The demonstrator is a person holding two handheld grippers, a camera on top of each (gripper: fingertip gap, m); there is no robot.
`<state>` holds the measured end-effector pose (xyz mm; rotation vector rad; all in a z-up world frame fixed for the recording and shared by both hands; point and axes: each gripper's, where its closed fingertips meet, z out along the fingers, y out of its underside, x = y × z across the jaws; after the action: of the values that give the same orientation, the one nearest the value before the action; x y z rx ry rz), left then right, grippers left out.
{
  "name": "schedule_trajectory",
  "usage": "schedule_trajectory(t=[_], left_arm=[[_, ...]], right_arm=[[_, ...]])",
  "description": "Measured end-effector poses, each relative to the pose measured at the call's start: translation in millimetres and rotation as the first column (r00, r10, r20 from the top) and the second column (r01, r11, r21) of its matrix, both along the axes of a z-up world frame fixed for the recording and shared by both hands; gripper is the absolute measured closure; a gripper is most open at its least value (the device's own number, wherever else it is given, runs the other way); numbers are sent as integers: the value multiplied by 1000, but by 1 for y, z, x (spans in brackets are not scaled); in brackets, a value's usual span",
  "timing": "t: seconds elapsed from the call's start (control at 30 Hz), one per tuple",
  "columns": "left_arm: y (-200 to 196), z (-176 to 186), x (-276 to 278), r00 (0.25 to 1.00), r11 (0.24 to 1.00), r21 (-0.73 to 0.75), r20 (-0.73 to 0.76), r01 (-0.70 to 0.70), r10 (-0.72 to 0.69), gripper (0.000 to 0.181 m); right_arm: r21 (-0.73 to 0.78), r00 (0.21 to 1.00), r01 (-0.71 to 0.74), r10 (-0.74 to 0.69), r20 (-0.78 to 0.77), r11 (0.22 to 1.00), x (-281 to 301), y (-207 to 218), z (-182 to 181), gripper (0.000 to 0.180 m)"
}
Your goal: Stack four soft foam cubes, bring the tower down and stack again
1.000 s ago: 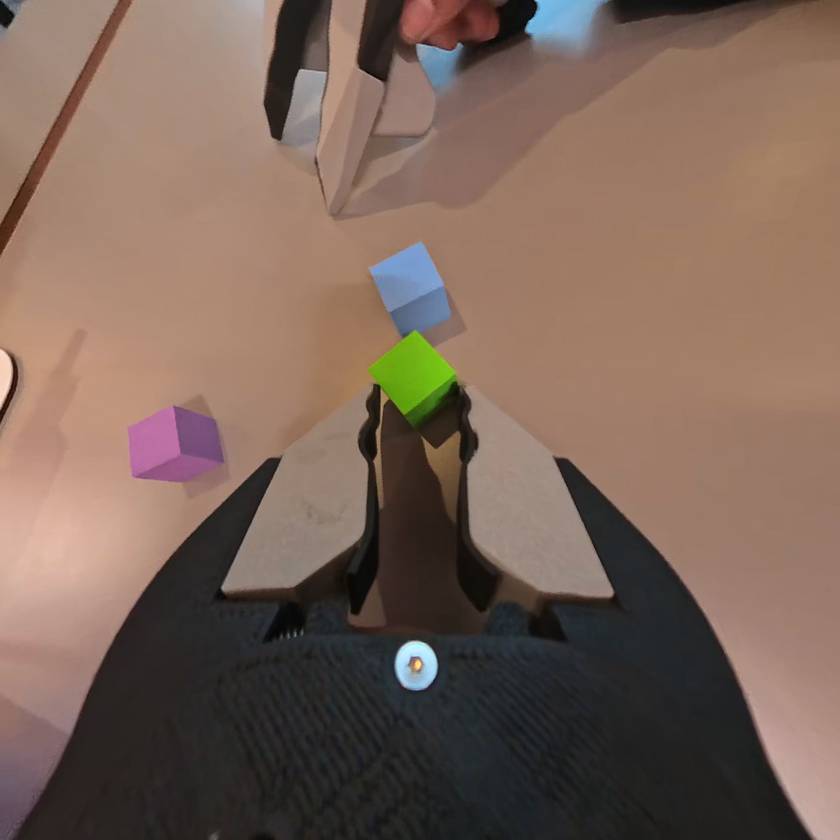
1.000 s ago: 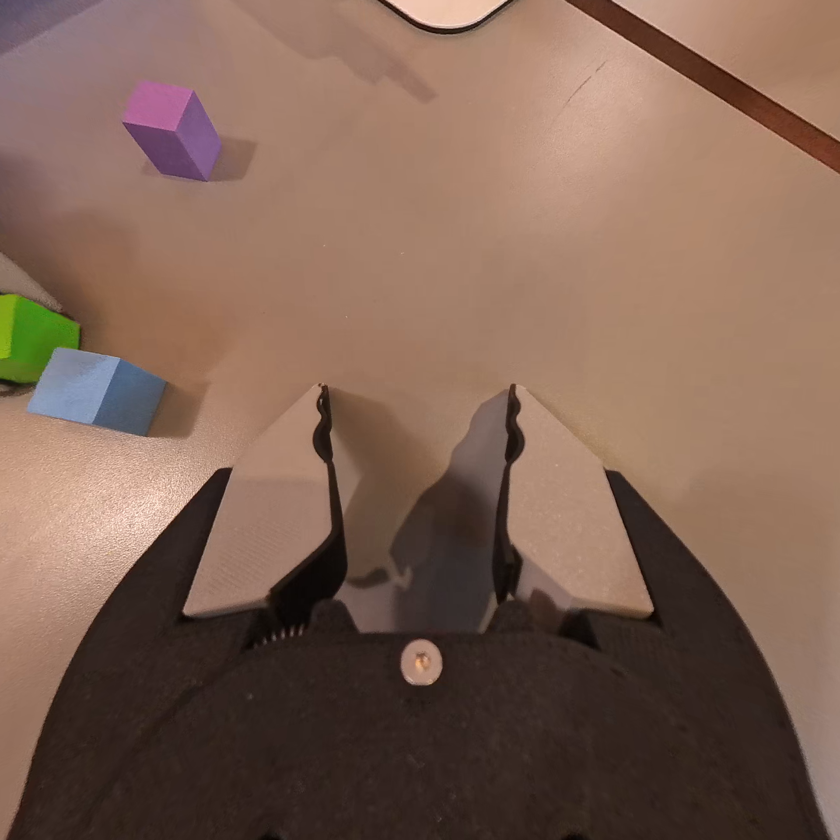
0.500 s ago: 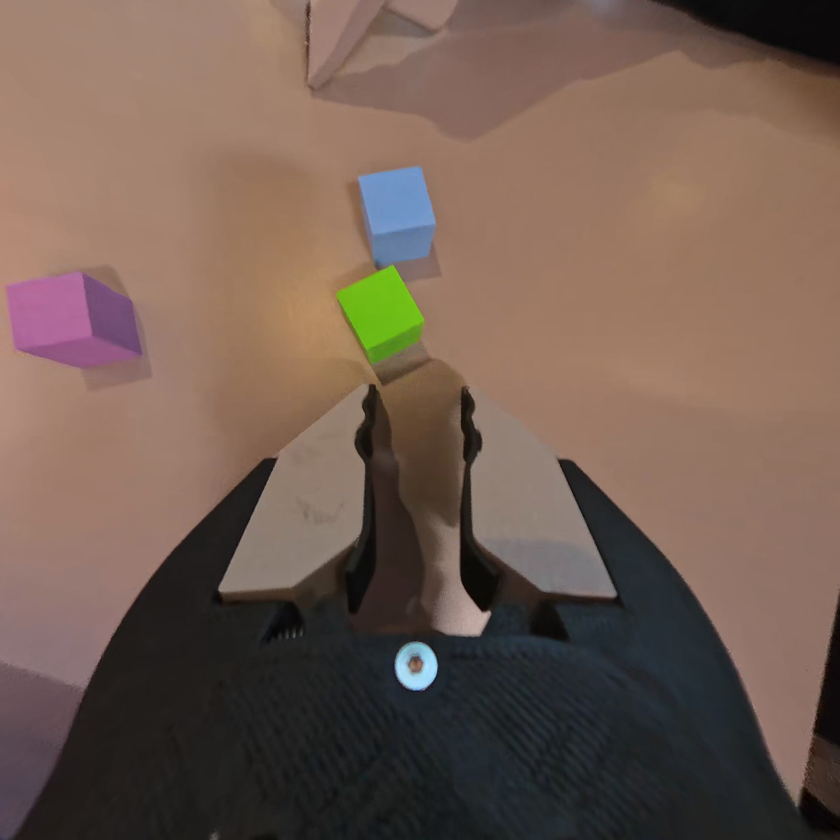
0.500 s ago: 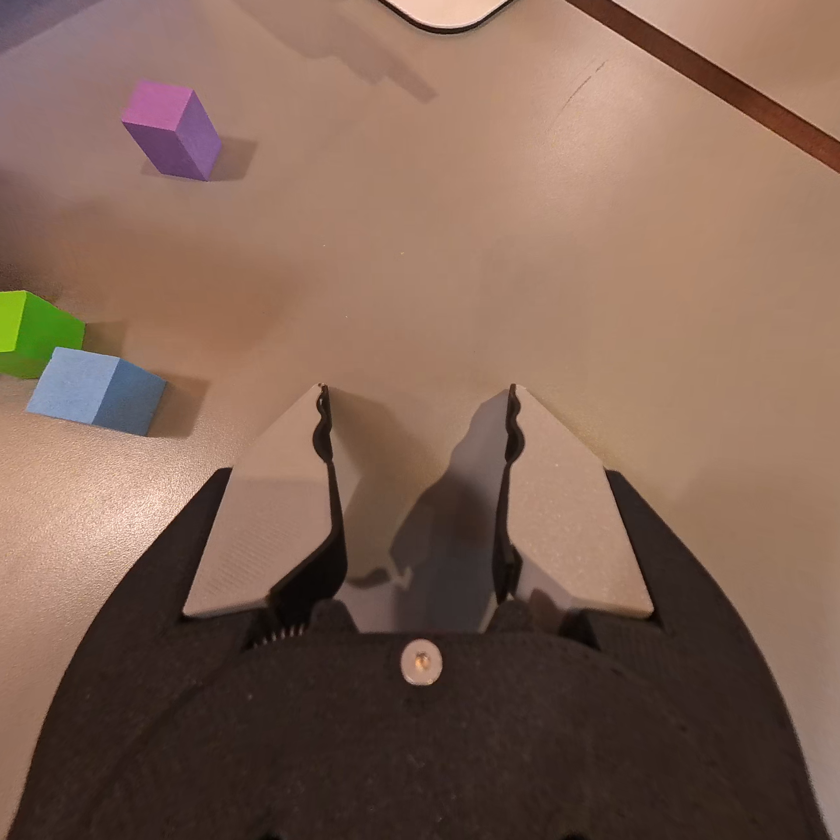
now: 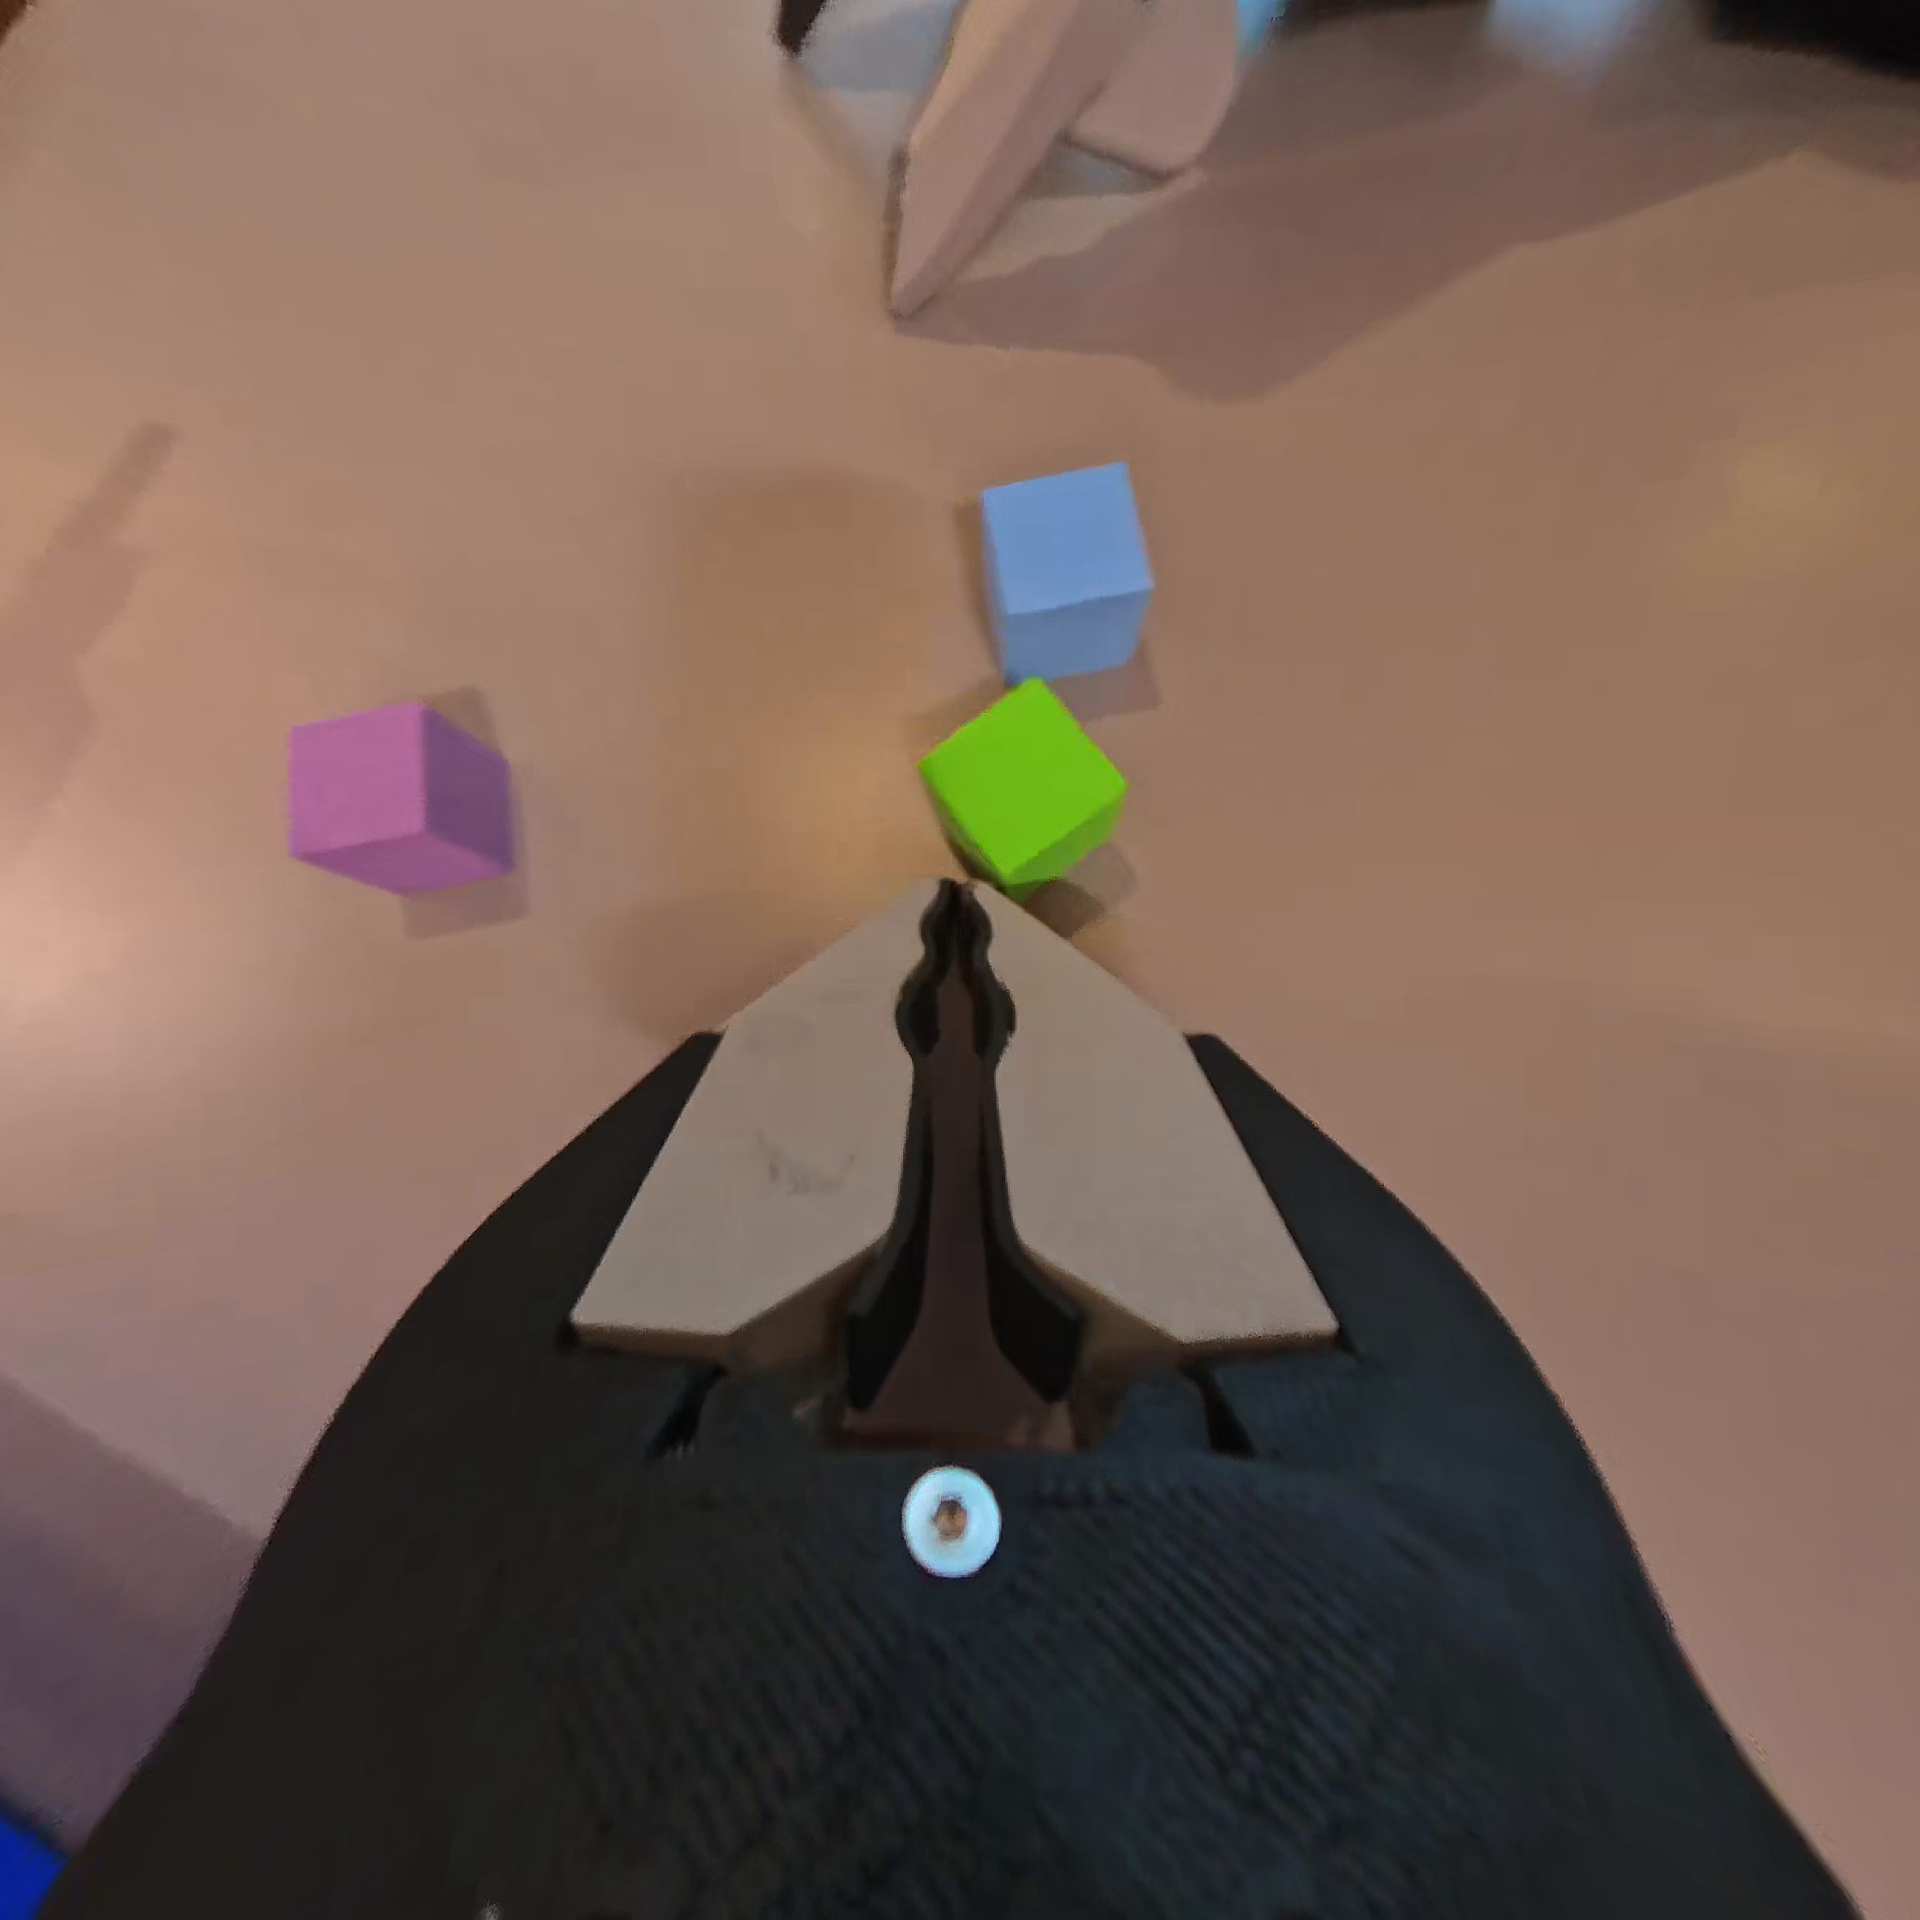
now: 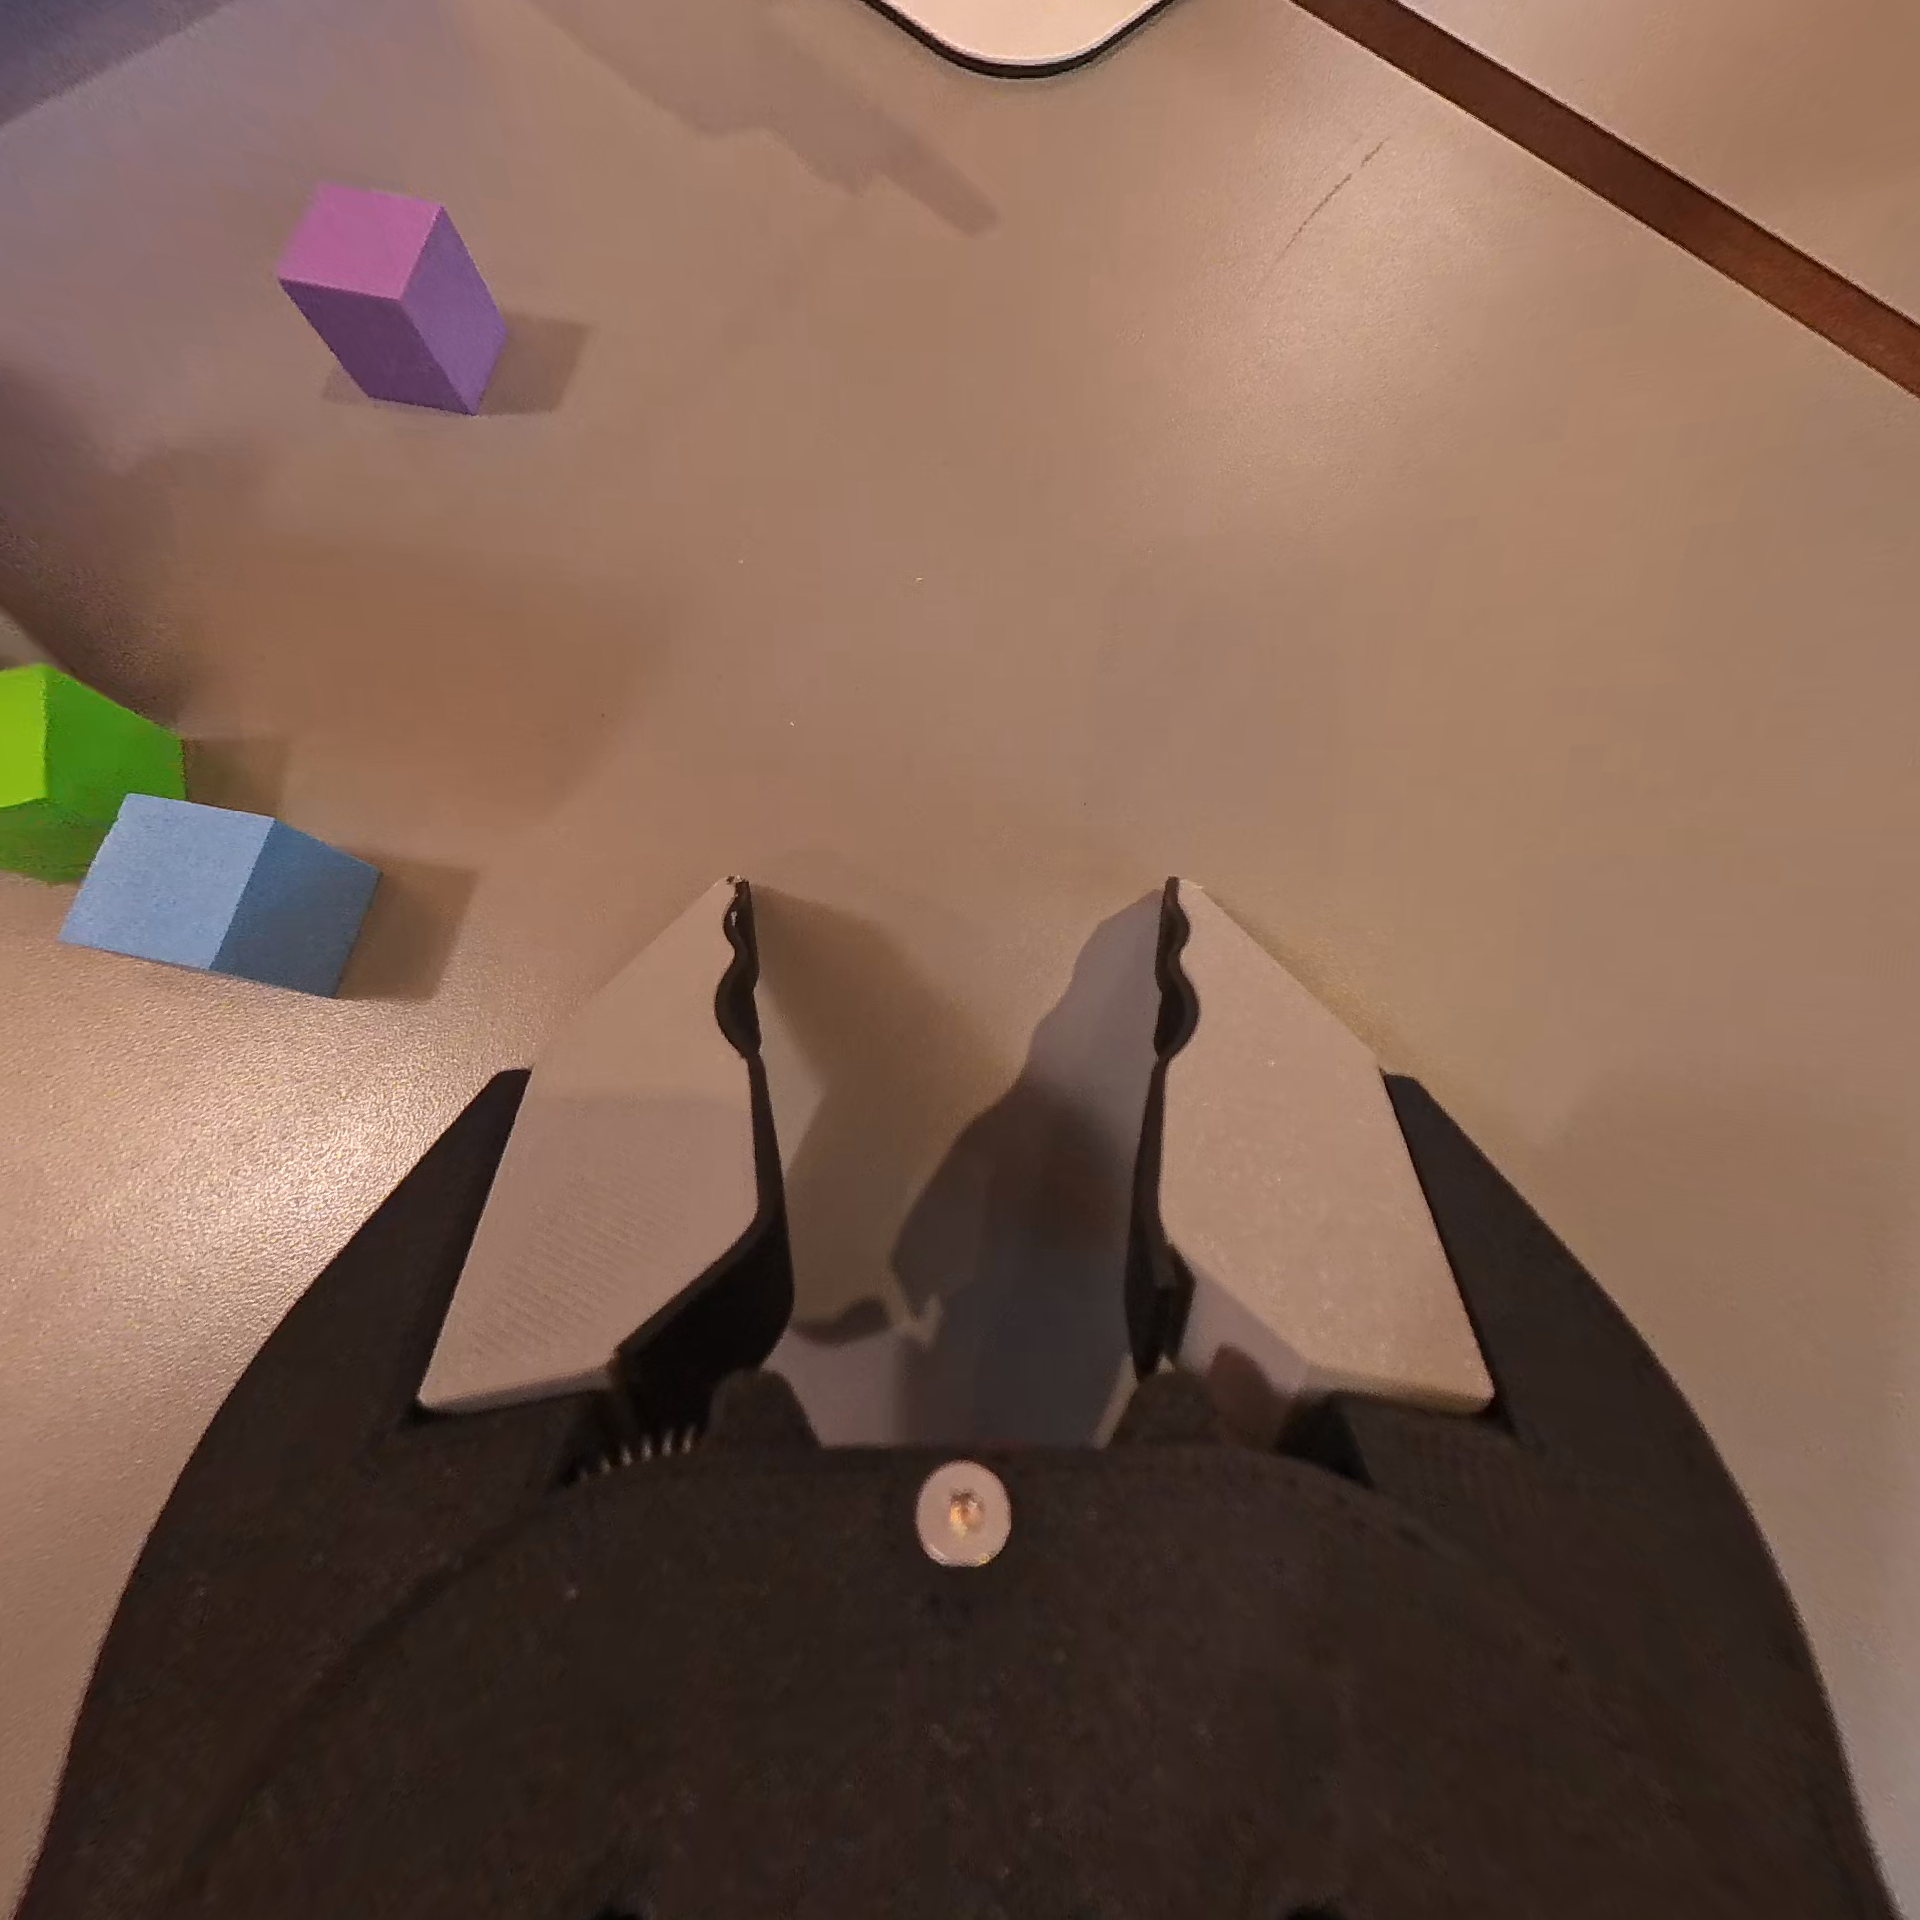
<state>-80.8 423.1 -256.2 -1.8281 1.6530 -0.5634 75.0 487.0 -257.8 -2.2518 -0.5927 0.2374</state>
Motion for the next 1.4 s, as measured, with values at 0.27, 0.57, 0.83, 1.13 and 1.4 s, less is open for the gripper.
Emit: schedule_trajectory(t=[0.27,0.57,0.83,1.13,1.4], left_arm=[[-16,0,5,996,995,42,-19,90,-89,181],[-16,1,5,997,996,-53,16,74,-74,164],[12,1,20,996,997,40,64,-67,64,181],[29,2,19,986,978,129,57,-164,158,174],[44,7,8,969,948,203,41,-247,244,148]], right_arm=[[0,1000,0,0,0,1000,0,0,0,104],[0,1000,-1,1,1,1000,0,0,0,104],[0,1000,-4,4,1,1000,-1,-1,0,103],[0,1000,-4,4,1,1000,-1,-1,0,103],[0,1000,-4,4,1,1000,-1,-1,0,104]])
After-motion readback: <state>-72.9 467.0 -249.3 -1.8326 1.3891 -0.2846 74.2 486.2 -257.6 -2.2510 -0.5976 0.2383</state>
